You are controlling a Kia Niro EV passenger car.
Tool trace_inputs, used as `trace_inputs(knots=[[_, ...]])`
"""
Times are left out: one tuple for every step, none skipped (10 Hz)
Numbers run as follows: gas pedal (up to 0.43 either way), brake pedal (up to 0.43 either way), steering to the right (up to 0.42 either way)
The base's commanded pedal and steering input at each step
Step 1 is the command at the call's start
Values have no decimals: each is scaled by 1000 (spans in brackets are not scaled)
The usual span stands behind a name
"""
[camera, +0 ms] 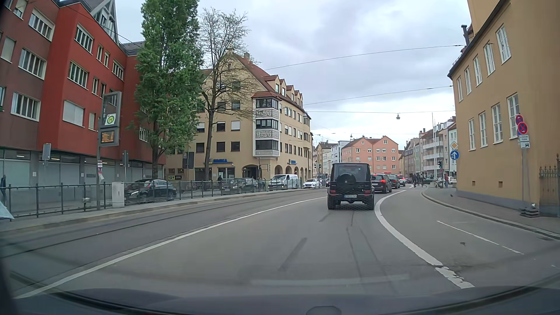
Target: Follow the waypoints while adhering to traffic rules and regulations
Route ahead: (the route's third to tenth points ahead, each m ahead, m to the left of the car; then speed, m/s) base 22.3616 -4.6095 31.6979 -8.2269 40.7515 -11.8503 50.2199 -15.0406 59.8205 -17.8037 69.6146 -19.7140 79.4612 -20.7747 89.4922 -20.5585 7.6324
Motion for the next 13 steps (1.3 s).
trace_inputs(knots=[[87,0,44],[87,0,48],[87,0,50],[87,0,52],[87,0,54],[87,0,54],[87,0,55],[87,0,55],[87,0,56],[47,0,59],[20,0,61],[20,0,63],[20,0,63]])
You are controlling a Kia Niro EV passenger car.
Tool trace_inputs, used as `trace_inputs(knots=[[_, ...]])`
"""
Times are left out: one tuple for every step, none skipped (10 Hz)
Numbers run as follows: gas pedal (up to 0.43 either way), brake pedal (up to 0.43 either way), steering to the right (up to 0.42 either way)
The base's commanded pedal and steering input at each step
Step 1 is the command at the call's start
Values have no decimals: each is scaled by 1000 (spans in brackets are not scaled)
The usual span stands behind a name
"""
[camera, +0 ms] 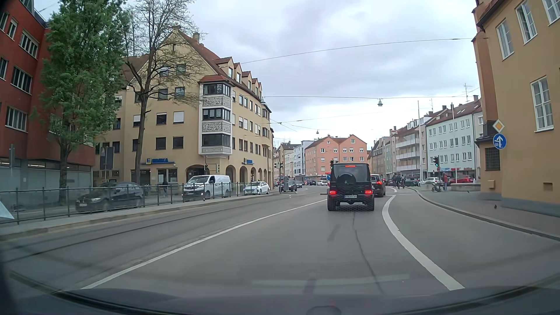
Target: Follow the waypoints while adhering to traffic rules and regulations
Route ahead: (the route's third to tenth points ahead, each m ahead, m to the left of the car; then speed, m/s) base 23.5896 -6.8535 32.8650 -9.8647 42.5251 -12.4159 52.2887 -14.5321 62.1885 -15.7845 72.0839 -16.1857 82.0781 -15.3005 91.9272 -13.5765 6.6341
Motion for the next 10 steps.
trace_inputs(knots=[[20,0,63],[20,0,63],[20,0,63],[20,0,63],[20,0,63],[20,0,62],[20,0,62],[20,0,62],[20,0,62],[20,0,63]])
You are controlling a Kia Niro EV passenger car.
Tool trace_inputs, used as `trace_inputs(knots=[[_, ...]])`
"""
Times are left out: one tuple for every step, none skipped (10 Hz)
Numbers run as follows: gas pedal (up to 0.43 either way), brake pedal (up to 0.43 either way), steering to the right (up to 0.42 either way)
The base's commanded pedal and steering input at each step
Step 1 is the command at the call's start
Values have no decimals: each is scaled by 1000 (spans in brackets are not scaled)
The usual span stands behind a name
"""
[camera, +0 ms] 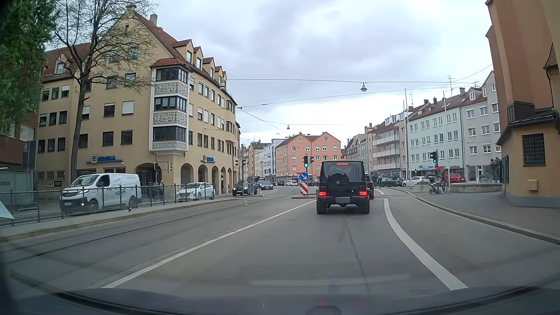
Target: Follow the waypoints while adhering to traffic rules and regulations
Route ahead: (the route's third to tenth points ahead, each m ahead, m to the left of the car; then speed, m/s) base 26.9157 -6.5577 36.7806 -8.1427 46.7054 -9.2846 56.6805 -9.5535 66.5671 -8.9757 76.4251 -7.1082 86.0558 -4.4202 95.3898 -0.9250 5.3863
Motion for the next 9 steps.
trace_inputs(knots=[[20,0,65],[20,0,65],[20,0,66],[8,0,66],[8,0,65],[8,0,65],[0,0,64],[0,0,63],[0,0,62]])
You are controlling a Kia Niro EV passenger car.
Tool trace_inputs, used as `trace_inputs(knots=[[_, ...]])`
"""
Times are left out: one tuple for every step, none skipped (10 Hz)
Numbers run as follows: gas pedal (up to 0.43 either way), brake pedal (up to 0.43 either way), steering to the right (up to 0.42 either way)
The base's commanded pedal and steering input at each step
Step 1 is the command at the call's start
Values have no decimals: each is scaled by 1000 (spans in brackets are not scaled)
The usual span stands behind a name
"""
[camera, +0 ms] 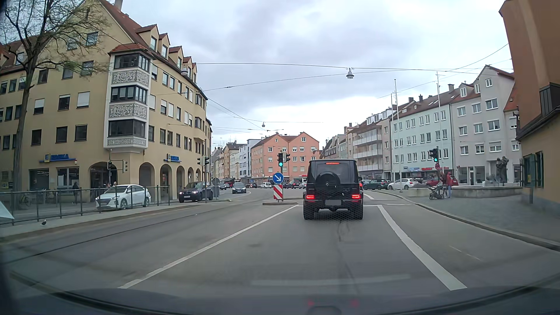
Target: Follow the waypoints while adhering to traffic rules and regulations
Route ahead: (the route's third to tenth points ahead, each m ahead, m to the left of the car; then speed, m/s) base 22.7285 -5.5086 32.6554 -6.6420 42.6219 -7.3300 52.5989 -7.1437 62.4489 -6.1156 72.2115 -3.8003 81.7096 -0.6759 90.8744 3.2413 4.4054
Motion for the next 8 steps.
trace_inputs(knots=[[0,0,61],[0,0,61],[0,0,61],[0,0,61],[0,0,60],[0,0,58],[0,0,55],[0,0,54]])
